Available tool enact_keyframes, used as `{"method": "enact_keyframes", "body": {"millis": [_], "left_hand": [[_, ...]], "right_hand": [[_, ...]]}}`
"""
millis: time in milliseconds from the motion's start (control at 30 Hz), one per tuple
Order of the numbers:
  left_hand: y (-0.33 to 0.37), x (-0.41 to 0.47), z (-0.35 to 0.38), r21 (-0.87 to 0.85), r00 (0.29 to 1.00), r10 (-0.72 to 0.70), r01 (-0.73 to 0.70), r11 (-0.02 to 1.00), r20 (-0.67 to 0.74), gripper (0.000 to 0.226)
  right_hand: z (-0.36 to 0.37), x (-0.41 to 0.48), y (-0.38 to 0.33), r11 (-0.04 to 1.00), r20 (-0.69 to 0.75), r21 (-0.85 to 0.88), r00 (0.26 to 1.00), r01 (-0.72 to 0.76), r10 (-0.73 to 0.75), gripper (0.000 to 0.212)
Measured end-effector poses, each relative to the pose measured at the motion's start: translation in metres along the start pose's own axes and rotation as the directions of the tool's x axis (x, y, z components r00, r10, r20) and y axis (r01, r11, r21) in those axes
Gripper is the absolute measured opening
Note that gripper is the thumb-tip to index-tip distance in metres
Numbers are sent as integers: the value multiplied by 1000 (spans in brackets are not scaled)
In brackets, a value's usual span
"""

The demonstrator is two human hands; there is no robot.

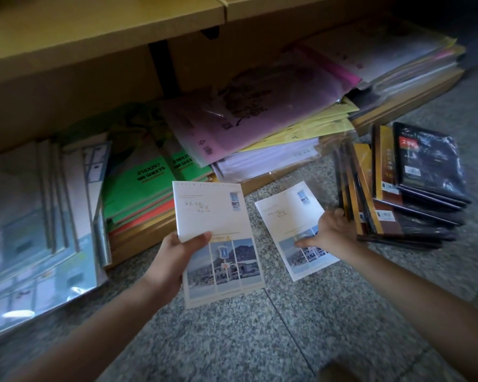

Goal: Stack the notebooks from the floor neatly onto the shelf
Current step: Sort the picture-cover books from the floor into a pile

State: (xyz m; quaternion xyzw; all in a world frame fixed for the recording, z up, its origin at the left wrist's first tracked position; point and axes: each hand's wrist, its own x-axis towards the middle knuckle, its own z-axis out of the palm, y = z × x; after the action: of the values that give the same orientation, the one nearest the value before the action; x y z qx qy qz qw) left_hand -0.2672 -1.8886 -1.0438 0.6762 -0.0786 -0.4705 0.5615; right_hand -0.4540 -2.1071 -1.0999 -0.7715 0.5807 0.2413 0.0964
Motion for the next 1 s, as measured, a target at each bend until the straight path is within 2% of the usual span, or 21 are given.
{"method": "enact_keyframes", "body": {"millis": [67, 133, 233, 333, 433, 633, 733, 767, 833, 867, 1000], "left_hand": [[-1, -1, -1, 2, 1000, -8, 8, 1000, -16, 23], [-2, -3, -3, 7, 1000, -11, 11, 1000, -27, 23], [-3, -6, -5, 14, 999, -11, 12, 1000, -34, 24], [-2, -12, -6, 27, 999, -5, 6, 1000, -53, 31], [-2, -18, -5, 25, 998, -6, 8, 1000, -65, 29], [0, -32, 0, -21, 998, -46, 45, 999, -49, 26], [4, -40, 3, -70, 999, -42, 44, 997, 20, 28], [6, -43, 3, -86, 999, -31, 34, 996, 32, 26], [10, -48, 4, -121, 999, -1, 8, 993, 55, 22], [12, -51, 4, -142, 998, 11, -2, 990, 65, 23], [21, -67, 3, -209, 990, 76, -49, 977, 121, 32]], "right_hand": [[1, -4, 2, 999, -80, -49, 997, 19, -23, 107], [1, -7, 6, 998, -143, 6, 988, 56, -54, 85], [-3, -10, 17, 940, -138, 312, 986, 136, -97, 58], [-15, -20, 24, 732, 26, 673, 986, 106, -167, 50], [-32, -46, 27, 518, 133, 855, 957, 20, -257, 42], [-49, -92, 20, 209, 6, 975, 934, 74, -356, 48], [-45, -107, 4, 123, -36, 988, 925, 89, -379, 54], [-44, -113, -1, 115, -61, 987, 916, 115, -395, 48], [-42, -123, -8, 115, -123, 976, 907, 184, -403, 17], [-42, -128, -12, 106, -164, 969, 900, 224, -405, 12], [-39, -144, -22, 176, -346, 888, 869, 425, -354, 12]]}}
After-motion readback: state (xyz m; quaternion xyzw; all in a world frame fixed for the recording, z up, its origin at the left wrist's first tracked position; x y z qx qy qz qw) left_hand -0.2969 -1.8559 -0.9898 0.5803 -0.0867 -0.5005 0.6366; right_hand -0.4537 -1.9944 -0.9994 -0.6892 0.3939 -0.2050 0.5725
